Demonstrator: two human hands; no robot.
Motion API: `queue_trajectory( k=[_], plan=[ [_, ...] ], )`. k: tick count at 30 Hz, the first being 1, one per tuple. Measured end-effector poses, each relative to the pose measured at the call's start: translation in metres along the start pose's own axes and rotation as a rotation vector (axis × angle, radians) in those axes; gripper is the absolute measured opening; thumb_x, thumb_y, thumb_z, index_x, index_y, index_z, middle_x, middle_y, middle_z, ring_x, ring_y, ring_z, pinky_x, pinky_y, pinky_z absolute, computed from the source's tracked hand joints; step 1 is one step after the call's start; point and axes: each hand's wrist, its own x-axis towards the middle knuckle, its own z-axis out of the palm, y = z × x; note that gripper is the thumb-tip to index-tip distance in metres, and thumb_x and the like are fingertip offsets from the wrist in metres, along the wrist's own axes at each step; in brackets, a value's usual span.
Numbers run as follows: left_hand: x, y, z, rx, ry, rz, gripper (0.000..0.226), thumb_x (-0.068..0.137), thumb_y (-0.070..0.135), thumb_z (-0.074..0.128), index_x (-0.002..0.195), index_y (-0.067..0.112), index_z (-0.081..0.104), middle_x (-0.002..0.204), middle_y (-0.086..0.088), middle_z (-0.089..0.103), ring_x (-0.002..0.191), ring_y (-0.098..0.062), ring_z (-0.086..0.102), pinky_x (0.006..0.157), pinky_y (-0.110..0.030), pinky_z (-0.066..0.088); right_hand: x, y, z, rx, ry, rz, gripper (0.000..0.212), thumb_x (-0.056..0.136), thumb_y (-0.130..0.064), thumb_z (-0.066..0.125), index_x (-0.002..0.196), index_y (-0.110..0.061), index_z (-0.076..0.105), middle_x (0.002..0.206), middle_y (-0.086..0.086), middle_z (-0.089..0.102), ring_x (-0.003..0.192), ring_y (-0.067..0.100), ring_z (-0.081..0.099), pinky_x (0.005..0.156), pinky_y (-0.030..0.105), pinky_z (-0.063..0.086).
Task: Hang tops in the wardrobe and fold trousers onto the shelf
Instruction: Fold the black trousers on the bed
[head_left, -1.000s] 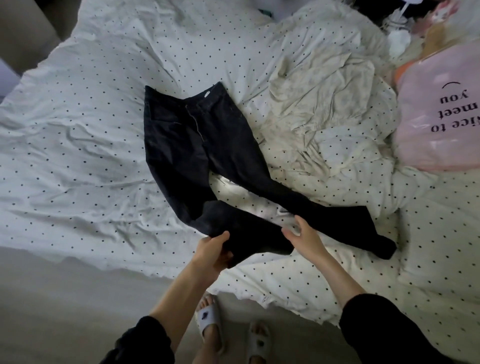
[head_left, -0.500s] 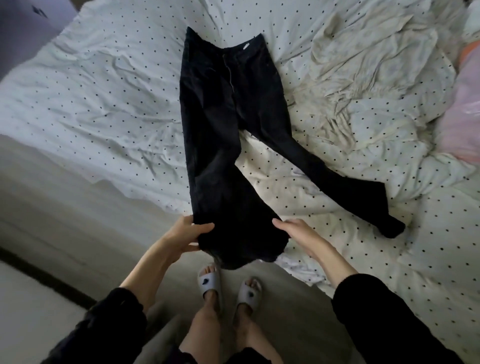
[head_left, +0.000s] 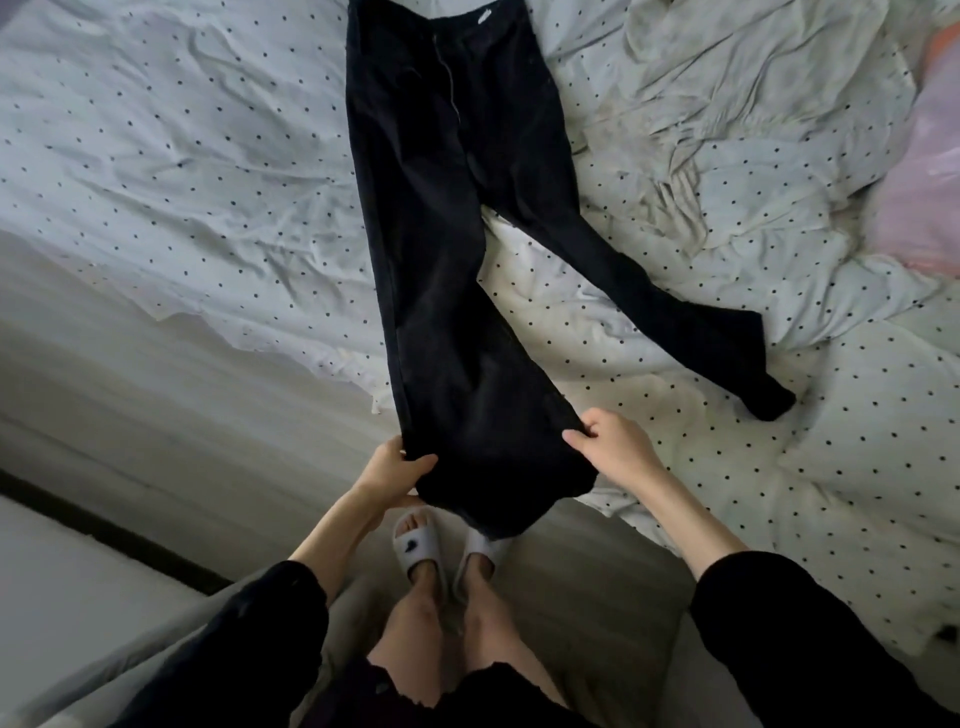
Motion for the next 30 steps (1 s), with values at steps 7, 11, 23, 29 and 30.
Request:
queue_trajectory(
  k=[7,11,23,29,30],
  plan=[
    [0.019,-0.008,0.026,0.386,-0.01,-0.003,0.055,0.093,0.016,0.053,0.142,0.003,0.031,0.137,-0.019,0.045,0.122,-0.032,0.048,0.097,-0.036,0.042,0.006,0.037,-0.001,0.15,-0.183,0.165,0.053,0.096,-0.034,0.05,0.144,-0.021,0.033,0.14,0.004,0.048,0.125,0.022,0.048,0.105,0.041,0.038],
    [0.03,0.013,0.053,0.374,-0.053,0.075,0.048,0.094,0.019,0.053,0.139,0.008,0.039,0.134,-0.013,0.049,0.117,-0.027,0.05,0.092,-0.031,0.041,0.015,0.069,-0.025,0.051,-0.046,0.215,0.053,0.097,-0.033,0.047,0.145,-0.021,0.029,0.142,0.006,0.046,0.124,0.025,0.049,0.104,0.043,0.038],
    [0.087,0.123,0.244,0.078,-0.097,0.072,0.039,0.093,0.02,0.054,0.131,0.011,0.048,0.116,-0.005,0.057,0.099,-0.02,0.055,0.089,-0.034,0.048,0.119,0.215,-0.12,-0.375,0.139,0.205,0.084,0.086,-0.049,0.059,0.148,-0.013,0.015,0.151,0.008,0.025,0.138,0.027,0.025,0.106,0.049,0.033],
    [0.106,0.145,0.293,-0.109,-0.063,0.04,0.038,0.094,0.019,0.052,0.132,0.011,0.047,0.097,0.005,0.055,0.102,-0.018,0.054,0.092,-0.033,0.049,0.158,0.242,-0.109,-0.242,0.188,0.042,0.023,0.091,-0.031,0.058,0.1,-0.009,0.06,0.12,0.01,0.059,0.112,0.031,0.054,0.095,0.047,0.042],
    [0.106,0.144,0.293,-0.128,-0.05,0.029,0.038,0.095,0.02,0.05,0.132,0.011,0.047,0.1,0.003,0.055,0.103,-0.018,0.054,0.091,-0.033,0.05,0.154,0.24,-0.11,-0.165,0.191,0.025,0.02,0.091,-0.029,0.057,0.092,-0.01,0.058,0.101,0.01,0.064,0.099,0.031,0.06,0.088,0.045,0.046]
  ],
)
